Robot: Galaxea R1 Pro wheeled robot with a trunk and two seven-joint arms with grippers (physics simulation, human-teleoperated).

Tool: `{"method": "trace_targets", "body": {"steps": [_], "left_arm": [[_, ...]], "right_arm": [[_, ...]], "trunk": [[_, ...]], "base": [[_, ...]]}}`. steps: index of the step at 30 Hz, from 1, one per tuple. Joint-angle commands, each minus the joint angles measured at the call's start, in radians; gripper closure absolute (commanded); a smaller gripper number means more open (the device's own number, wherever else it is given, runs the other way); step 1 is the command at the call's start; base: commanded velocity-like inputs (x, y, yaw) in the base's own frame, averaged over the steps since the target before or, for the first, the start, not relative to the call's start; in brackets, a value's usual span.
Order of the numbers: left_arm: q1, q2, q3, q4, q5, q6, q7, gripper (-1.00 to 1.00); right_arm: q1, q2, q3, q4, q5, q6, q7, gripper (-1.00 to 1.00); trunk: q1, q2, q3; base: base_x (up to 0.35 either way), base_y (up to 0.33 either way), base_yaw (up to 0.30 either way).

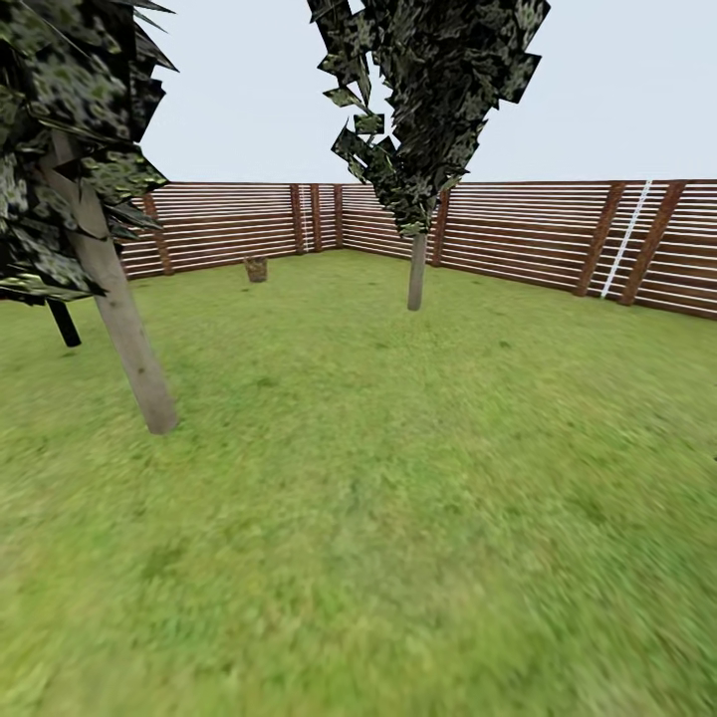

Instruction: Take the three Easter eggs out of the wicker basket on the lawn in the garden, then place them on the lawn next to a single tree (choose any tree) so that all three eggs are next to the same tree and none are left in the basket.

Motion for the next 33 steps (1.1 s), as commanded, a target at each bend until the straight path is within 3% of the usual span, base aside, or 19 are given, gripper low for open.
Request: {"method": "trace_targets", "body": {"steps": [1,33], "left_arm": [[0.000,0.000,0.001,-0.001,0.001,0.000,-0.001,-1.00],[0.000,0.000,0.001,-0.001,0.001,0.000,-0.001,-1.00]], "right_arm": [[0.000,0.000,0.002,0.001,0.007,-0.003,-0.001,-1.00],[0.000,0.000,0.002,0.001,0.007,-0.003,-0.001,-1.00]], "trunk": [[0.001,0.000,-0.001],[0.001,0.000,-0.001]], "base": [[0.325,0.000,0.000],[0.325,0.000,0.000]]}}
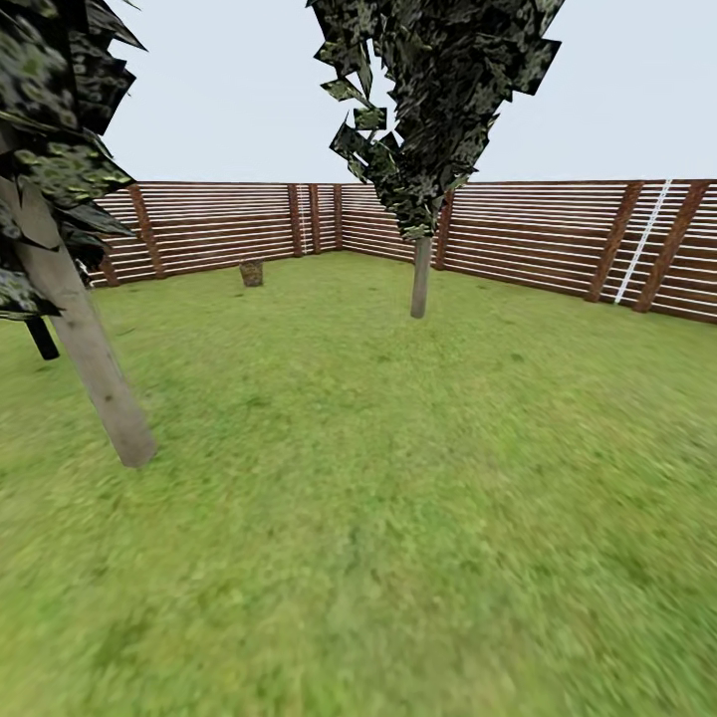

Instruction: Take the three Easter eggs out of the wicker basket on the lawn in the garden, then place them on the lawn next to a single tree (choose any tree) so that all three eggs are next to the same tree and none are left in the basket.

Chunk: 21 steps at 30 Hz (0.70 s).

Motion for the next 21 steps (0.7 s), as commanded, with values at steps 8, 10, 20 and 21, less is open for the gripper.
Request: {"method": "trace_targets", "body": {"steps": [8,10,20,21], "left_arm": [[0.000,0.000,0.001,-0.001,0.001,-0.001,-0.001,-1.00],[0.000,0.000,0.001,-0.001,0.001,-0.001,-0.001,-1.00],[0.000,0.000,0.001,-0.001,0.001,0.000,-0.001,-1.00],[0.000,0.000,0.001,-0.001,0.001,0.000,-0.001,-1.00]], "right_arm": [[0.000,0.000,0.002,0.001,0.007,-0.003,-0.001,-1.00],[0.000,0.000,0.002,0.001,0.007,-0.003,-0.001,-1.00],[0.000,0.000,0.002,0.001,0.007,-0.003,-0.001,-1.00],[0.000,0.000,0.002,0.001,0.007,-0.003,-0.001,-1.00]], "trunk": [[0.001,0.000,-0.001],[0.001,0.000,-0.001],[0.001,0.000,-0.001],[0.001,0.000,-0.001]], "base": [[0.325,0.000,0.000],[0.325,0.000,0.000],[0.325,0.000,0.000],[0.325,0.000,0.000]]}}
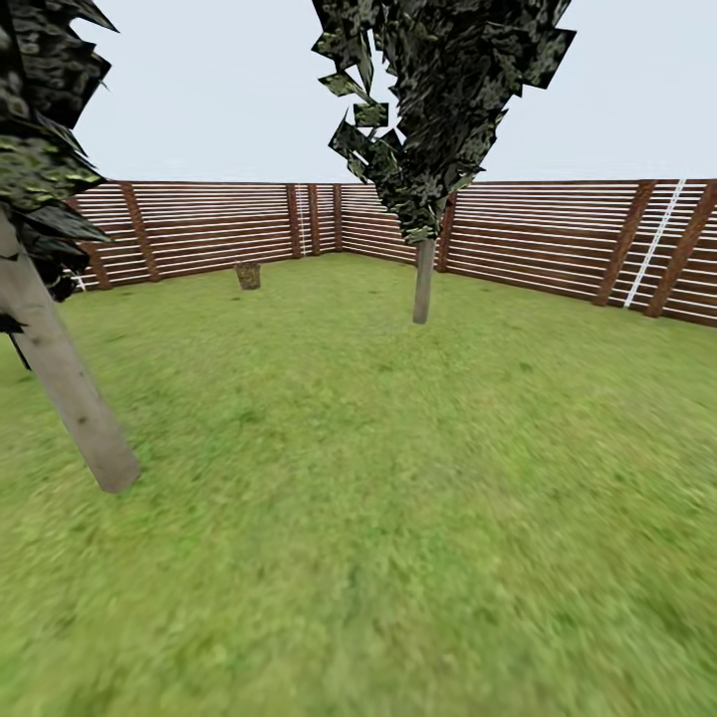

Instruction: Take the three Easter eggs out of the wicker basket on the lawn in the garden, then place them on the lawn next to a single tree (choose any tree) so that all three eggs are next to the same tree and none are left in the basket.

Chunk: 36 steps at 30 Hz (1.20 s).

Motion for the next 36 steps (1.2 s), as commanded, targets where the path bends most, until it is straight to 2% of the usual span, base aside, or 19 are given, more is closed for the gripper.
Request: {"method": "trace_targets", "body": {"steps": [1,36], "left_arm": [[0.000,0.000,0.001,-0.001,0.001,0.000,-0.001,-1.00],[0.000,0.000,0.001,-0.001,0.001,0.000,-0.001,-1.00]], "right_arm": [[0.000,0.000,0.002,0.001,0.007,-0.003,-0.001,-1.00],[0.000,0.000,0.002,0.000,0.007,-0.003,-0.001,-1.00]], "trunk": [[0.001,0.000,-0.001],[0.001,0.000,-0.001]], "base": [[0.325,0.000,0.000],[0.325,0.000,0.000]]}}
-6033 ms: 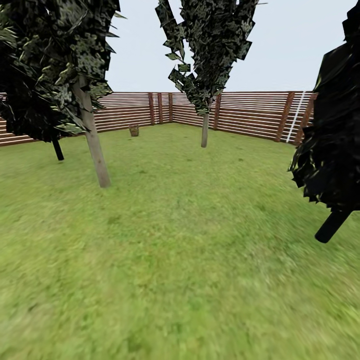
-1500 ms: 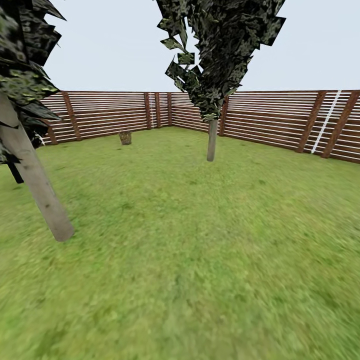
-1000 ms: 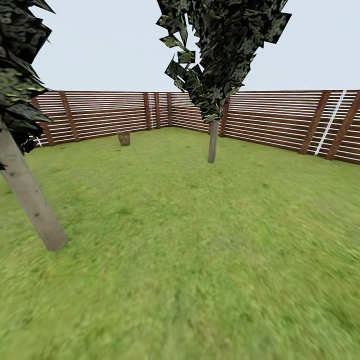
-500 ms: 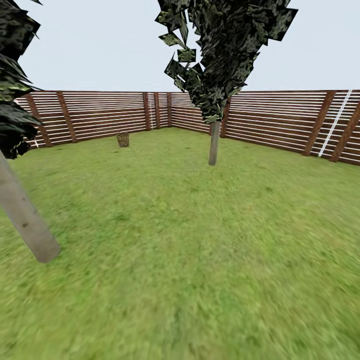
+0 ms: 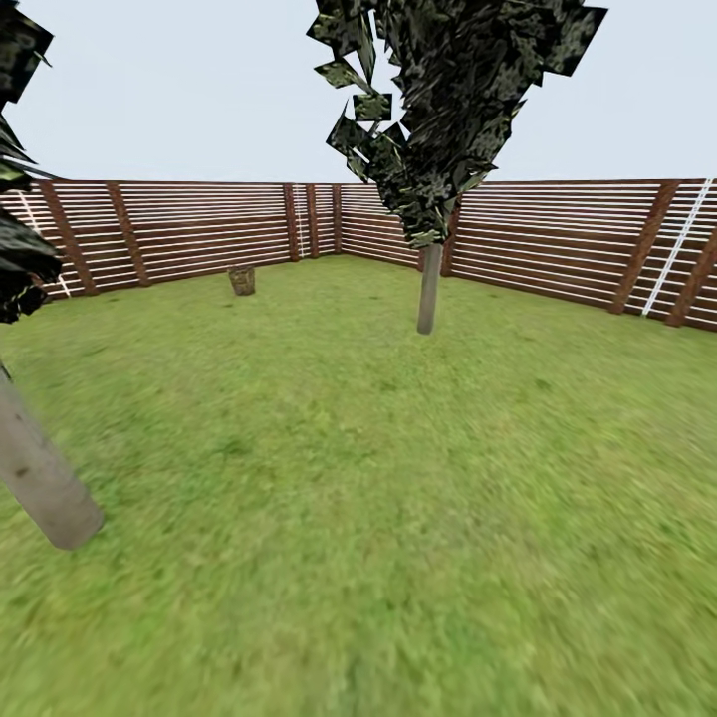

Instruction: Take the three Easter eggs out of the wicker basket on the lawn in the garden, then place them on the lawn next to a single tree (choose any tree) so that all three eggs are next to the same tree and none are left in the basket.

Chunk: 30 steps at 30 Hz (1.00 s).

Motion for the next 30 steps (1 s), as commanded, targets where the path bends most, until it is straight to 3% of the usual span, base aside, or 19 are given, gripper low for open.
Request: {"method": "trace_targets", "body": {"steps": [1,26,30], "left_arm": [[0.000,0.000,0.001,-0.001,0.001,0.000,-0.001,-1.00],[0.000,0.000,0.001,-0.001,0.001,-0.001,-0.001,-1.00],[0.000,0.000,0.001,-0.001,0.001,-0.001,-0.001,-1.00]], "right_arm": [[0.000,0.000,0.002,0.001,0.007,-0.003,-0.001,-1.00],[0.000,0.000,0.001,0.009,0.008,-0.002,0.004,-1.00],[0.000,0.000,0.006,0.010,0.015,0.003,0.006,-1.00]], "trunk": [[0.001,0.000,-0.001],[0.001,0.000,0.000],[0.001,0.000,-0.002]], "base": [[0.325,0.000,0.000],[0.325,0.000,0.001],[0.325,0.000,0.171]]}}
